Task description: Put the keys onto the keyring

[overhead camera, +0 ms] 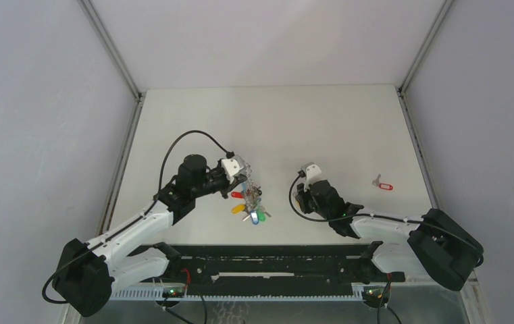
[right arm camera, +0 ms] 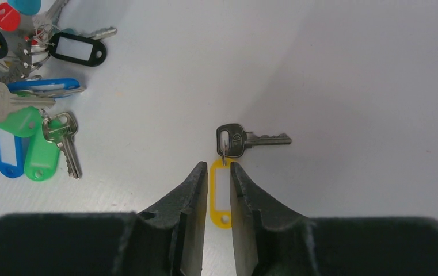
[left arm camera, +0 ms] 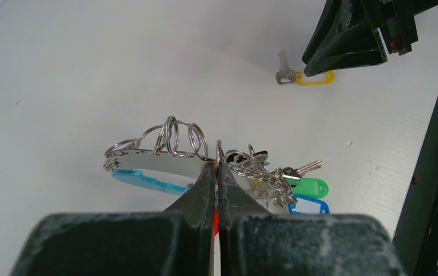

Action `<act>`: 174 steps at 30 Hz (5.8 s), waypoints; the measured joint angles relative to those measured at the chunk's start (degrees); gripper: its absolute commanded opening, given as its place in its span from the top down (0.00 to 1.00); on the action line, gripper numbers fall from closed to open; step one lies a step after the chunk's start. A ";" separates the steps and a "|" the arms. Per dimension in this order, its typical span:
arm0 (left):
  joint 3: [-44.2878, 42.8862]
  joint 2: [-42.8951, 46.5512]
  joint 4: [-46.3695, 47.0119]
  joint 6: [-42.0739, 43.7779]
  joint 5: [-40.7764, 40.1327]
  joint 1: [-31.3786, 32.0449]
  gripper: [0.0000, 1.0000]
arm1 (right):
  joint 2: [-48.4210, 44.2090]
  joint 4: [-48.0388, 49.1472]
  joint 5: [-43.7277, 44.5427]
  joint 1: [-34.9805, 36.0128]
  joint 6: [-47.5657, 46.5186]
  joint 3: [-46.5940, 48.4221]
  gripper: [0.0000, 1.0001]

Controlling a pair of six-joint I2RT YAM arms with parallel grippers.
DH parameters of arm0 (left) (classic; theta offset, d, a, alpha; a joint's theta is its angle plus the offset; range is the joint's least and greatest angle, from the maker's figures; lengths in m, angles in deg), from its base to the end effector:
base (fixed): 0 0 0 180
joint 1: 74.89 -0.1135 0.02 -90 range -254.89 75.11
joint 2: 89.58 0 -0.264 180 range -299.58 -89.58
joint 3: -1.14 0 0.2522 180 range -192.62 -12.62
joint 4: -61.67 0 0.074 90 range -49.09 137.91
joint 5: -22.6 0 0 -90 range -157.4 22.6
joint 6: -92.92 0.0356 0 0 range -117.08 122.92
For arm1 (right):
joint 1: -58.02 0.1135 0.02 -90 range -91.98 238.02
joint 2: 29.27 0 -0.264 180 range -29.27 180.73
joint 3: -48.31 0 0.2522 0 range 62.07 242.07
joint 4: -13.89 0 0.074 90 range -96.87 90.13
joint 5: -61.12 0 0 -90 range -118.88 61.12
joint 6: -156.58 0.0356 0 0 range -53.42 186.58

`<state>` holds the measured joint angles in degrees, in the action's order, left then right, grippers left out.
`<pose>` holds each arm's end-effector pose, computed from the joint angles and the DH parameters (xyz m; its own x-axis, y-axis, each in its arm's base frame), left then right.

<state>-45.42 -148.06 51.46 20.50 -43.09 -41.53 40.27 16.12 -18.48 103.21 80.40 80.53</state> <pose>0.1818 -0.1373 0.2464 -0.0524 0.3640 -0.9299 0.8764 0.4631 0.1319 0.1578 0.1498 0.1453 -0.5352 -0.2054 -0.8194 -0.4797 0.8723 0.0947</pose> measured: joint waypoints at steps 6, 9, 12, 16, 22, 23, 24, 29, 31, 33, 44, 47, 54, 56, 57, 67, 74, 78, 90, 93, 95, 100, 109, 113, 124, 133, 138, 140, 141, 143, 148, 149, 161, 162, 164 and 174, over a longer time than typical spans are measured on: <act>0.00 0.00 0.15 0.00 0.00 0.00 1.00 | 1.18 1.62 0.87 0.31 -0.20 0.00 0.82; 0.00 0.00 0.15 0.00 0.00 0.00 1.00 | 2.38 1.81 1.16 0.33 -0.22 0.02 0.83; 0.00 0.00 0.15 0.00 0.00 0.00 1.00 | 3.32 1.81 1.20 0.37 -0.22 0.02 0.86; 0.00 0.00 0.15 0.00 0.00 0.00 1.00 | 4.17 1.79 1.20 0.39 -0.48 0.31 0.86; 0.00 0.00 0.15 0.00 0.02 0.00 1.00 | 4.92 1.88 1.20 0.52 -1.01 1.20 0.86; 0.00 0.00 0.15 0.00 0.00 0.00 1.00 | 4.94 1.88 1.25 0.55 -1.03 1.22 0.86; 0.00 0.00 0.15 0.00 0.02 0.00 1.00 | 5.01 1.88 1.31 0.57 -1.03 1.22 0.86; 0.00 0.00 0.15 0.00 0.02 0.00 1.00 | 5.60 1.86 1.53 0.61 -1.03 1.57 0.86; 0.00 0.00 0.15 0.00 0.04 0.00 1.00 | 5.86 1.86 1.60 0.61 -1.03 1.75 0.86; 0.00 0.00 0.15 0.00 0.04 0.00 1.00 | 6.19 1.84 1.60 0.61 -1.03 1.88 0.86; 0.00 0.00 0.15 0.00 0.07 0.00 1.00 | 7.43 1.64 1.81 0.63 -1.03 3.15 0.86; 0.00 0.00 0.15 0.00 0.07 0.00 1.00 | 7.74 1.16 2.08 0.68 -1.03 3.56 0.87; 0.00 0.00 0.15 0.00 0.07 0.00 1.00 | 7.76 0.50 2.71 0.76 -1.01 3.65 0.87; 0.00 0.00 0.15 0.00 0.09 0.00 1.00 | 7.76 0.26 2.80 0.83 -1.01 3.65 0.88; 0.00 0.00 0.15 0.00 0.09 0.00 1.00 | 7.76 0.07 2.89 0.90 -1.01 3.65 0.88; 0.00 0.00 0.13 0.00 0.31 0.00 1.00 | 7.91 -0.66 3.06 1.09 -1.01 3.93 0.90; 0.00 0.00 0.13 0.00 0.31 0.00 1.00 | 8.35 -1.01 3.10 1.14 -1.01 4.66 0.90; 0.00 0.00 0.13 0.00 0.31 0.00 1.00 | 8.44 -1.88 3.34 1.29 -1.01 4.66 0.90; 0.00 0.00 0.13 0.00 0.31 0.00 1.00 | 9.81 -2.95 4.31 1.68 -1.01 5.97 0.94; 0.00 0.00 0.13 0.00 0.31 0.00 1.00 | 10.14 -3.19 4.63 1.95 -1.03 6.40 1.00; 0.00 0.00 0.13 0.02 0.31 0.00 1.00 | 10.16 -3.41 4.85 2.12 -1.05 6.47 1.00; 0.00 0.00 0.13 0.00 0.31 0.00 1.00 | 9.44 -4.57 4.85 2.38 -1.20 6.49 1.00; 0.00 0.00 0.13 0.04 0.72 0.00 1.00 | -1.97 -11.91 1.29 2.49 -7.58 8.83 1.00; 0.00 0.04 0.13 0.04 1.81 0.00 1.00 | -8.17 -14.16 -1.25 2.56 -12.28 11.15 1.00; 0.20 2.32 0.15 1.18 5.38 0.00 1.00 | -19.74 -20.55 -12.81 2.75 -29.38 15.56 1.00; 0.24 2.43 0.15 2.64 9.79 0.00 1.00 | -14.69 -28.57 -21.94 2.56 -37.42 26.01 1.00; 0.24 2.40 0.15 3.08 10.99 0.04 1.00 | -9.27 -35.45 -25.57 2.19 -40.68 31.10 1.00; 0.24 2.38 0.15 3.13 11.54 0.07 1.00 | -7.23 -38.23 -26.62 1.90 -41.35 33.40 1.00; 0.24 2.36 0.13 3.15 11.85 0.07 1.00 | -6.47 -39.10 -26.99 1.75 -41.59 34.23 1.00; 0.24 2.36 0.13 3.21 12.20 0.13 1.00 | -4.85 -41.09 -27.74 1.64 -42.07 36.11 1.00; 0.24 2.36 0.11 4.02 13.31 0.28 1.00 | -1.81 -43.91 -30.97 0.76 -43.47 39.10 1.00; 0.24 2.36 0.11 4.13 13.53 0.28 1.00 | -1.33 -44.13 -31.80 0.46 -43.78 39.36 1.00; 0.24 0.37 0.22 4.63 15.43 0.37 1.00 | 3.72 -44.94 -42.51 -2.82 -51.47 40.57 1.00; 0.24 0.37 0.31 4.63 15.56 0.37 1.00 | 3.89 -44.89 -43.15 -2.82 -52.15 40.57 1.00; 0.24 0.37 0.42 4.63 15.98 0.37 1.00 | 4.28 -44.44 -44.54 -2.80 -53.48 40.57 1.00; 0.24 -0.79 1.09 4.59 16.65 0.37 1.00 | 4.85 -39.58 -46.34 -1.60 -56.98 40.52 1.00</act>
<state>-45.18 -148.84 52.55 25.09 -26.43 -41.15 45.12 -23.46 -64.82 101.62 23.42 121.05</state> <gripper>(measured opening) 0.009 0.003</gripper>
